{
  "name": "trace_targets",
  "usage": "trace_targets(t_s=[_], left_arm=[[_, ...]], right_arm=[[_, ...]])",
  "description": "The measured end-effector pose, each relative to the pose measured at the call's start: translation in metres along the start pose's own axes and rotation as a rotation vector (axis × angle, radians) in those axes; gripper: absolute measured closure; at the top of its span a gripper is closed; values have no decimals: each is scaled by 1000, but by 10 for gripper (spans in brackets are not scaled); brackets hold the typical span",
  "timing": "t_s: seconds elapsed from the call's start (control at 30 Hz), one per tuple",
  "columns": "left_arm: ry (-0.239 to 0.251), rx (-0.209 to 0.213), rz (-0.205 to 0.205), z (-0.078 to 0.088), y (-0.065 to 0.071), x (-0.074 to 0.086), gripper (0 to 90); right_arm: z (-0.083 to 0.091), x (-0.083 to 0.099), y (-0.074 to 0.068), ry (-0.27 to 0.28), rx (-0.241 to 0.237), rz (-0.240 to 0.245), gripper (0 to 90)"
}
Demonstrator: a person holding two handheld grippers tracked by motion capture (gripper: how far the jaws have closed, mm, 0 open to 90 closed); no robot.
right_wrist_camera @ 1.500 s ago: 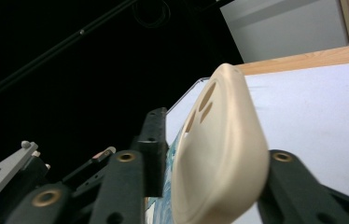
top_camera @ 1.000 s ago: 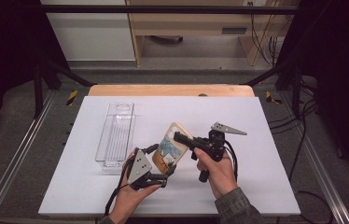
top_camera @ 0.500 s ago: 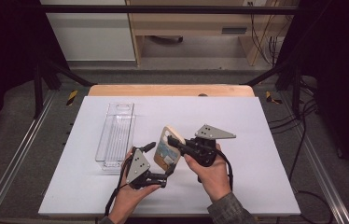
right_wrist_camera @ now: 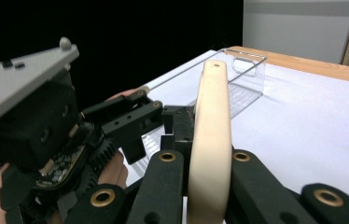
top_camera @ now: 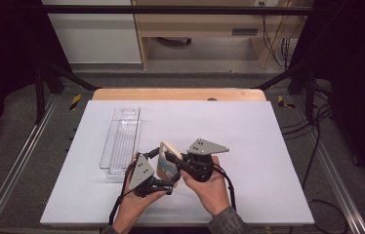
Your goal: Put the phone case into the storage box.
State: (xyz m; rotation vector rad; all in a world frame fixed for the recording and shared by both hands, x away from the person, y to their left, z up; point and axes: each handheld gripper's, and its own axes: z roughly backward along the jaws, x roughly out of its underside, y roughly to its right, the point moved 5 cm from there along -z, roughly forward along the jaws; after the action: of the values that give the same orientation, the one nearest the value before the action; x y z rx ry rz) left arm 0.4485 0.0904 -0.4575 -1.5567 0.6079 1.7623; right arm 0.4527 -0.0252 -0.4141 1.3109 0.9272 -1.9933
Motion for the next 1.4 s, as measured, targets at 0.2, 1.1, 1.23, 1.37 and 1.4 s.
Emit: trace_targets(t_s=[0.2, 1.1, 1.23, 1.37, 1.4], left_arm=[[5, -3, -4, 2, 0, -2, 73], [-20, -44, 22, 6, -9, 2, 101], [-17, -48, 26, 7, -9, 1, 100], [-14, -54, 30, 8, -9, 0, 100], [-12, -54, 31, 8, -9, -1, 100]], right_arm=[[-2, 0, -2, -3, 14, 13, 880], [25, -3, 5, 25, 102, 46, 326], [37, -6, 10, 69, 141, 53, 206], [47, -6, 18, 107, 186, 70, 147], [51, -5, 22, 113, 204, 80, 127]])
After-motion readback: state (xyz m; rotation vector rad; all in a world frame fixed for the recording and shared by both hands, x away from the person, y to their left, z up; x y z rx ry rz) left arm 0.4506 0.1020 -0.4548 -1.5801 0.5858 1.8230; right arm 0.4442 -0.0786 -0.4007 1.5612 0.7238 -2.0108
